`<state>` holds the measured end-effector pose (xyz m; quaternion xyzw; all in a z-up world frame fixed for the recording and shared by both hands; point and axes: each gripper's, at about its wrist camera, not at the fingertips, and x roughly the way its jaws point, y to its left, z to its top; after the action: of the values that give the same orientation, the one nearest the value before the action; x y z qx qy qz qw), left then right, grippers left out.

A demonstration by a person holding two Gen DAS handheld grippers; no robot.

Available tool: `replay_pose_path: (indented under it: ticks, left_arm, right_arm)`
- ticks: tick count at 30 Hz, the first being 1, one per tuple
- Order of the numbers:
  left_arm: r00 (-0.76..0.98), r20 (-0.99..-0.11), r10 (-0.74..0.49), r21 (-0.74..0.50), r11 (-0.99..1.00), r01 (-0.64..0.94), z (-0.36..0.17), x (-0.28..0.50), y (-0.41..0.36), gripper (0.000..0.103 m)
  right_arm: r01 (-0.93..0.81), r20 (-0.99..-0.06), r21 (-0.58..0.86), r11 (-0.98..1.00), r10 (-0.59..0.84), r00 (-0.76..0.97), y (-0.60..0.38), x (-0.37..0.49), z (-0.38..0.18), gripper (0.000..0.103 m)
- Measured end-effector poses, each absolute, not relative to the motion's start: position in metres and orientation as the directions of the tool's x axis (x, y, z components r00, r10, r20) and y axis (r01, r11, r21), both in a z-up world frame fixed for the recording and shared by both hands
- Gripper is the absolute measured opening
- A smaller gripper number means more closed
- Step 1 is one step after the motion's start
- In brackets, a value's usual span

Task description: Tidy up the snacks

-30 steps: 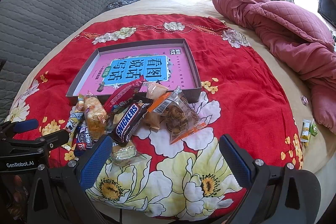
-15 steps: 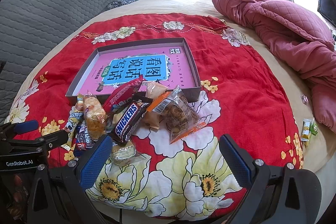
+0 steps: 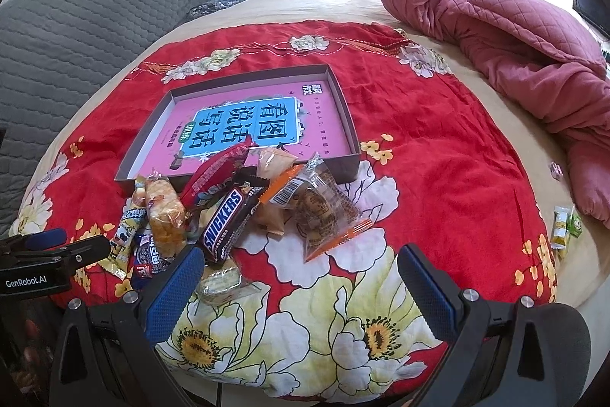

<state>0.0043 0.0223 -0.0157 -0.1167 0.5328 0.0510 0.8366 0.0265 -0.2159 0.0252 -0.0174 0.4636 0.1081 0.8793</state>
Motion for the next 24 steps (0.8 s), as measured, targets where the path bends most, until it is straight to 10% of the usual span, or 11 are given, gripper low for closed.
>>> replay_pose_path:
  ticks: [24]
  left_arm:
    - [0.437, -0.896, -0.076, -0.156, 0.976, -0.149, -0.041, 0.033, 0.028, 0.101]
  right_arm:
    - [-0.124, -0.810, 0.172, 0.977, 0.212, 0.547, -0.245, 0.055, 0.008, 0.102]
